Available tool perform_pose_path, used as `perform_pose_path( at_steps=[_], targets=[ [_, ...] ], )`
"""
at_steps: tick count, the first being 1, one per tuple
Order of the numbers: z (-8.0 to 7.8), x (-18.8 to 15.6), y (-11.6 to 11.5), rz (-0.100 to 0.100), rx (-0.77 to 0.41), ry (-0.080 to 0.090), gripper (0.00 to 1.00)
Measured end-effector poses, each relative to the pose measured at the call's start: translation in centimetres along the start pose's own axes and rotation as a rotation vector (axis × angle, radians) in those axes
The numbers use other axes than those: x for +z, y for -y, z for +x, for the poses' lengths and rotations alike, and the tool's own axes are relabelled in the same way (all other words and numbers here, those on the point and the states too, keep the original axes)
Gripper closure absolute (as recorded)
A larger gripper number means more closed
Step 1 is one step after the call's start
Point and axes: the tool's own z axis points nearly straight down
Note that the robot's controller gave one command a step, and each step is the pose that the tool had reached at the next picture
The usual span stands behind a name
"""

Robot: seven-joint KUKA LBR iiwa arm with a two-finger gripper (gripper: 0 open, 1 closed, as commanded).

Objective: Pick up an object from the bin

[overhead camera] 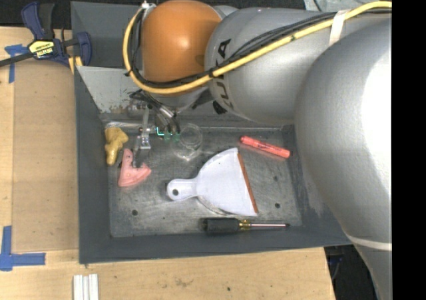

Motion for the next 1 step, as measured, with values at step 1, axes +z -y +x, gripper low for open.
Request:
perform_pose_path(
  at_steps=[1],
  targets=[
    [-0.18, -1.18, -0.41, 0.001, -0.069, 0.004, 0.00]
  ],
)
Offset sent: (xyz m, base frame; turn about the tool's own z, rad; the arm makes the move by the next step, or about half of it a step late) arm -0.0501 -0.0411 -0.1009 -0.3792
